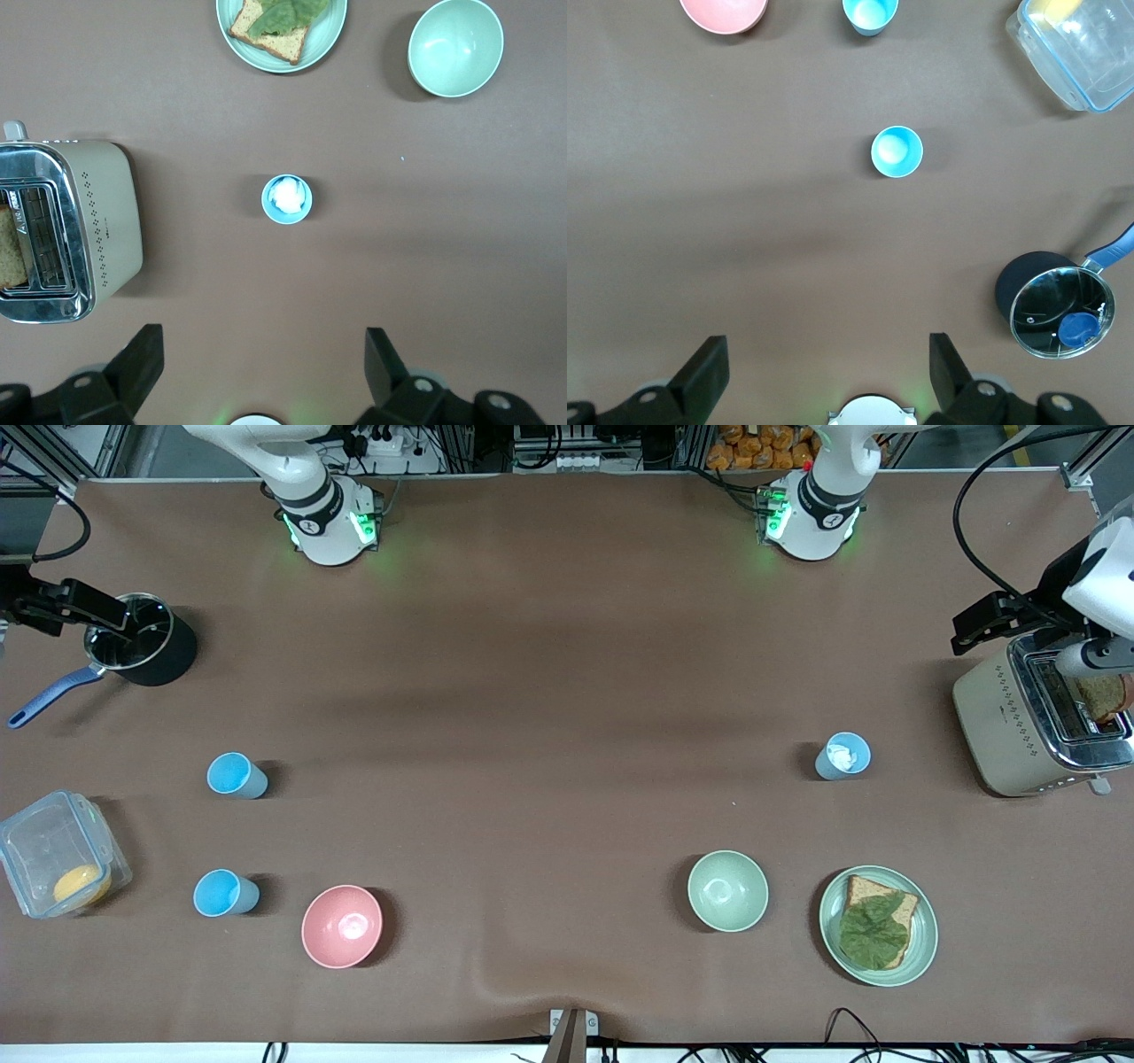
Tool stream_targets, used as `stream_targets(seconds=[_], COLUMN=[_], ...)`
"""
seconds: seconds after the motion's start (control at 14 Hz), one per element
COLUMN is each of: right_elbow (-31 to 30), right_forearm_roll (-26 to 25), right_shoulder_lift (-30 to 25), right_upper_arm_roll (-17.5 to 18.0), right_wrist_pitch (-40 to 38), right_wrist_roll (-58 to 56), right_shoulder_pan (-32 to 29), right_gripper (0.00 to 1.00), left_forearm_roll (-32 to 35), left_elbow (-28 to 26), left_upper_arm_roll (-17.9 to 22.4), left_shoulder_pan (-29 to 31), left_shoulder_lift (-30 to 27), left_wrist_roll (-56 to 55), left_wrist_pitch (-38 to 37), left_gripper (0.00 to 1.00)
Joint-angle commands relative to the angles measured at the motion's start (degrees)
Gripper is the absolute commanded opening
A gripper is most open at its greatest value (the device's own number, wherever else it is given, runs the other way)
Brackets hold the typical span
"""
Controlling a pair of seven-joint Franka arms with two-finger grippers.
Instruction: Stack blue cups with both arms
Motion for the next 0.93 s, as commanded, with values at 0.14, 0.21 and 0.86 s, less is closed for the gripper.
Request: stream_targets(seconds=[0.14,0.21,0.86], right_elbow=[-1.47,-1.47,-1.73], right_forearm_roll=[0.12,0.2,0.03], right_shoulder_lift=[-1.89,-2.16,-1.11], right_upper_arm_roll=[0.44,0.35,0.17], right_wrist_pitch=[0.26,0.26,0.79], right_wrist_roll=[0.97,0.97,0.97], right_shoulder_pan=[-0.36,-0.45,-1.5], right_gripper=[1.0,1.0,1.0], left_forearm_roll=[3.78,4.31,4.66], left_elbow=[0.72,1.07,-1.03], left_upper_arm_roll=[-0.07,-0.07,0.1], left_shoulder_pan=[0.2,-0.06,1.17], left_shoulder_lift=[0.02,0.11,3.44], left_wrist_roll=[3.44,3.35,3.52], left_wrist_pitch=[-0.98,-0.89,3.23], left_gripper=[1.0,1.0,1.0])
